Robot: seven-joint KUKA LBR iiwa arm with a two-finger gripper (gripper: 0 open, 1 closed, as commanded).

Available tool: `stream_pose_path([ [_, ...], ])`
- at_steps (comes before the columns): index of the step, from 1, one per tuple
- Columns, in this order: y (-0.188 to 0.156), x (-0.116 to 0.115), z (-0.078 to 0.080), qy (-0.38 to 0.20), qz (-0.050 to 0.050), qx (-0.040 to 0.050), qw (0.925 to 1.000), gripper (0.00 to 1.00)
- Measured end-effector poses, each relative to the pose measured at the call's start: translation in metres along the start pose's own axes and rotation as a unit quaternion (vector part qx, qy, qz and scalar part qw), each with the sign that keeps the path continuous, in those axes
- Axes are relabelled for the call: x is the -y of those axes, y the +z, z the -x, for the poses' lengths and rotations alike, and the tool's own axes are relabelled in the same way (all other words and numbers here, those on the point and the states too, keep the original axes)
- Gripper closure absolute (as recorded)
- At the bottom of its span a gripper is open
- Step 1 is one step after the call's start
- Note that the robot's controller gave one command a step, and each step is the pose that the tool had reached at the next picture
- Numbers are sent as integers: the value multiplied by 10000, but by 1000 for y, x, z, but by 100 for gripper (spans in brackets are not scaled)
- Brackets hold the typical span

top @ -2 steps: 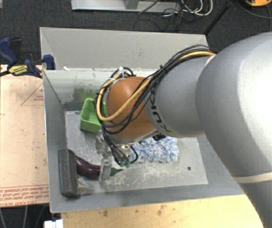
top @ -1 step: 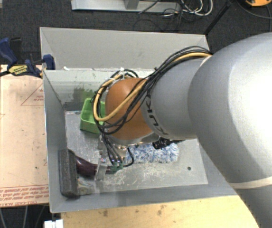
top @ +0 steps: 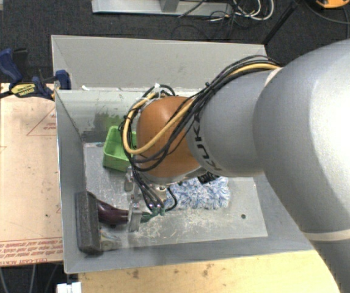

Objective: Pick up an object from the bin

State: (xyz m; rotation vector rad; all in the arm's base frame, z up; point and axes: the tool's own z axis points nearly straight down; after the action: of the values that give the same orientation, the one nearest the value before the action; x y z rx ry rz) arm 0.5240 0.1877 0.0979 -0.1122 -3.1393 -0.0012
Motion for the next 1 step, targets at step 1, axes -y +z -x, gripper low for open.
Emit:
stream_pose_path([
  [1,20,-34,5,712,6,11,9975,0],
])
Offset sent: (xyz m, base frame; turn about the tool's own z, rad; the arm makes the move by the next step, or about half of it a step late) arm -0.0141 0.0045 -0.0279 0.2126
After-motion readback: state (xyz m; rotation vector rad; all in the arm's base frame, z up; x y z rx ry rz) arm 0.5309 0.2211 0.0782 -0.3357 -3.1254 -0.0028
